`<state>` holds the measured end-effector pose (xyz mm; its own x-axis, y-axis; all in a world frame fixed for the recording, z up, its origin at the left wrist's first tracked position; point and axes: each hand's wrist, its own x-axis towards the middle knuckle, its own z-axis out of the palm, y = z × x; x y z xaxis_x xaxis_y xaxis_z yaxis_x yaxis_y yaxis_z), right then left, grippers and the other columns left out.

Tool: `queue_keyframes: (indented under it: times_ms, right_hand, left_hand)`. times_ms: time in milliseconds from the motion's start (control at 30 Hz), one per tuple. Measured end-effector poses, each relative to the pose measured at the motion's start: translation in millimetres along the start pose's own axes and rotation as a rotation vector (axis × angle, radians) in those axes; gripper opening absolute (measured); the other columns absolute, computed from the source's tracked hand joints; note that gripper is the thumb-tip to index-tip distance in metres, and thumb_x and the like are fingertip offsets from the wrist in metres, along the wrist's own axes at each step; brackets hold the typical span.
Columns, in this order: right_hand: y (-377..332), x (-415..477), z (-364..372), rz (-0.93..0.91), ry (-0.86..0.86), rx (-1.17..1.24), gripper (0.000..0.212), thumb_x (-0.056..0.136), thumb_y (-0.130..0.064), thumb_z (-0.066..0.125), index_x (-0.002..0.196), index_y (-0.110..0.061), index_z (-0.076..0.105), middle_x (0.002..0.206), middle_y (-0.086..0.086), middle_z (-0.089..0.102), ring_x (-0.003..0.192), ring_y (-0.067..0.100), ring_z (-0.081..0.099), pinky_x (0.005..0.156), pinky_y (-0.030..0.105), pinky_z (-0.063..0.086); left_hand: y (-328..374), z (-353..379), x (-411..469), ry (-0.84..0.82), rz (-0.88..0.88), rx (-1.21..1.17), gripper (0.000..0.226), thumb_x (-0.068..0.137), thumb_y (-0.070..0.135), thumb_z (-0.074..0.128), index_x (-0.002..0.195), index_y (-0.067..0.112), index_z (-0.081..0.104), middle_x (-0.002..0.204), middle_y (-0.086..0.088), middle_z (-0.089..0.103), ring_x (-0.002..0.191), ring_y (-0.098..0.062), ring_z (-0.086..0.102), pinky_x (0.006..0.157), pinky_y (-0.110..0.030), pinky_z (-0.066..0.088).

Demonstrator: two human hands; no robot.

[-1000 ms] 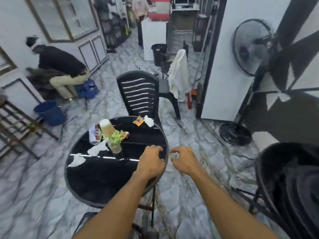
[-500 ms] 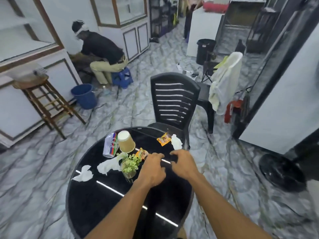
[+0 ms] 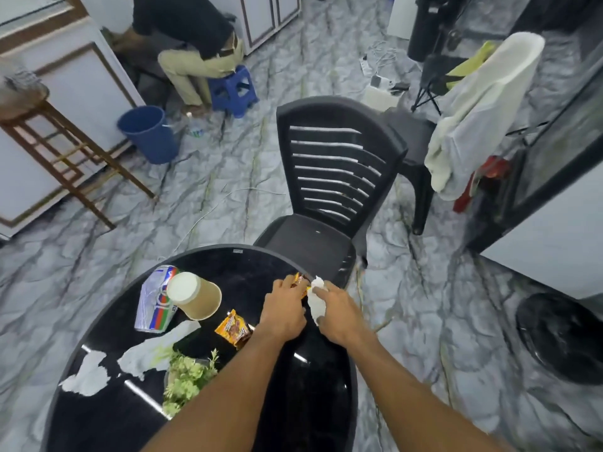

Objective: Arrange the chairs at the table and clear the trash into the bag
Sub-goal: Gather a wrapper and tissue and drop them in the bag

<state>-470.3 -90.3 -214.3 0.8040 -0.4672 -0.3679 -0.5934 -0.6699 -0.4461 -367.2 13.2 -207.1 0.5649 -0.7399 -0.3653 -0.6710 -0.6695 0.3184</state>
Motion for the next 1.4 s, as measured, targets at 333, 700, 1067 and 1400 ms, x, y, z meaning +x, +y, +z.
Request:
queue_keyframes:
  times_ms: [333, 700, 1067, 1400]
  right_hand:
    - [-1, -17, 8, 0.107, 0.061, 0.181, 0.031, 0.083, 0.000, 0.065, 0.108, -0.014, 0.076, 0.106, 0.009, 0.072, 0.100, 0.026, 0.067, 0.085, 0.036, 0.057]
    - [-41, -151, 8, 0.202, 0.305, 0.253, 0.026, 0.084, -0.004, 0.058, 0.100, -0.011, 0.077, 0.099, 0.011, 0.074, 0.094, 0.028, 0.068, 0.082, 0.040, 0.057]
    - [-50, -379, 36, 0.455, 0.619, 0.293, 0.026, 0.085, -0.009, 0.061, 0.105, -0.014, 0.077, 0.112, 0.009, 0.073, 0.104, 0.028, 0.066, 0.086, 0.036, 0.053]
    - [10, -634, 85, 0.886, 0.848, 0.335, 0.033, 0.082, -0.013, 0.062, 0.111, -0.021, 0.075, 0.110, 0.007, 0.074, 0.104, 0.030, 0.066, 0.089, 0.037, 0.053]
  left_hand:
    - [-5, 23, -19, 0.056, -0.075, -0.041, 0.022, 0.079, -0.005, 0.052, 0.090, 0.009, 0.065, 0.097, -0.008, 0.063, 0.093, -0.024, 0.057, 0.073, -0.029, 0.045]
    - [6, 9, -132, 0.248, 0.163, 0.054, 0.016, 0.077, 0.004, 0.049, 0.080, 0.010, 0.063, 0.080, -0.004, 0.062, 0.081, -0.028, 0.059, 0.066, -0.038, 0.049]
    - [78, 21, -301, 0.326, 0.612, 0.023, 0.019, 0.083, 0.011, 0.049, 0.085, 0.010, 0.068, 0.080, -0.005, 0.065, 0.084, -0.029, 0.057, 0.065, -0.038, 0.046]
    - [217, 127, -461, 0.082, 1.075, -0.034, 0.038, 0.074, 0.018, 0.040, 0.091, 0.014, 0.073, 0.083, -0.008, 0.071, 0.083, -0.035, 0.064, 0.065, -0.042, 0.055]
